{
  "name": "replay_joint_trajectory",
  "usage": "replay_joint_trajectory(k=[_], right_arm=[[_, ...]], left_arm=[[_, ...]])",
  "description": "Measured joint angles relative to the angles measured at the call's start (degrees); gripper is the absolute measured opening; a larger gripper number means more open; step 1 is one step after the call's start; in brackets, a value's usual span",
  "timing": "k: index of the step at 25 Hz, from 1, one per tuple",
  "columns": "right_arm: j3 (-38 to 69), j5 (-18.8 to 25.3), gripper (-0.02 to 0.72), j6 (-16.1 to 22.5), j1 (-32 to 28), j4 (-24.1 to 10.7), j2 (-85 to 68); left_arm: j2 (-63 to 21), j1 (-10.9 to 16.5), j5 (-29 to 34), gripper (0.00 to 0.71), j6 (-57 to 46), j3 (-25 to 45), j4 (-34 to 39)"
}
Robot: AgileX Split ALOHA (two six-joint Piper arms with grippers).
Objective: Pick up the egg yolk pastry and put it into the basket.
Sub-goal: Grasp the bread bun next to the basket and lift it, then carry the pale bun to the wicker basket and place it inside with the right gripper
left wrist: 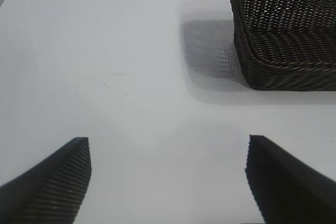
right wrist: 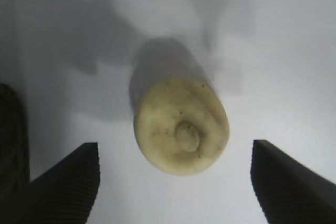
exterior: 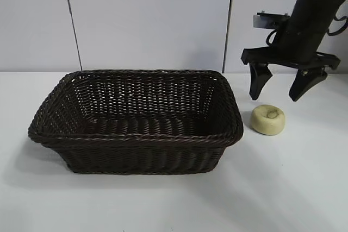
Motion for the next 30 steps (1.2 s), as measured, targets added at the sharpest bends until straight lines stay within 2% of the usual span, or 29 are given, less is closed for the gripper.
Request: replay_joint_trajectory(k=[4,6,8,11,14,18,26,30], right_arm=[[0.0,-0.4,0.567,0.1,0.0,0.0,1.7],[0.0,-0.5,0.538,0.2,0.0,0.0,1.9],[0.0,-0.6,0.429,1.0,0.0,-0.1,1.9],[0.0,-0.4,0.202,1.3,0.0,-0.2,1.9],[-0.2,0.0,0.107,1.3,-0.1,-0.2,1.5],[-0.2,1.3,0.085,1.3,-0.1,-0.2,-0.6],[-0.2,8.0,0.084,1.3,-0.1,-0.5,-12.5],[-0.2,8.9,0.084,1.3,-0.1,-0.5,-17.5]], left_arm=[[0.0,0.0,0.0,0.589,0.0,0.0,0.0],[0.0,0.0,0.0,0.589,0.0,0.0,0.0],[0.0,0.0,0.0,0.589,0.0,0.0,0.0],[0.0,0.0,0.0,0.589,0.0,0.0,0.0],[0.0,0.0,0.0,0.589,0.0,0.0,0.0],[0.0,0.0,0.0,0.589,0.0,0.0,0.0],[0.0,0.0,0.0,0.589,0.0,0.0,0.0],[0.0,0.0,0.0,0.589,0.0,0.0,0.0]])
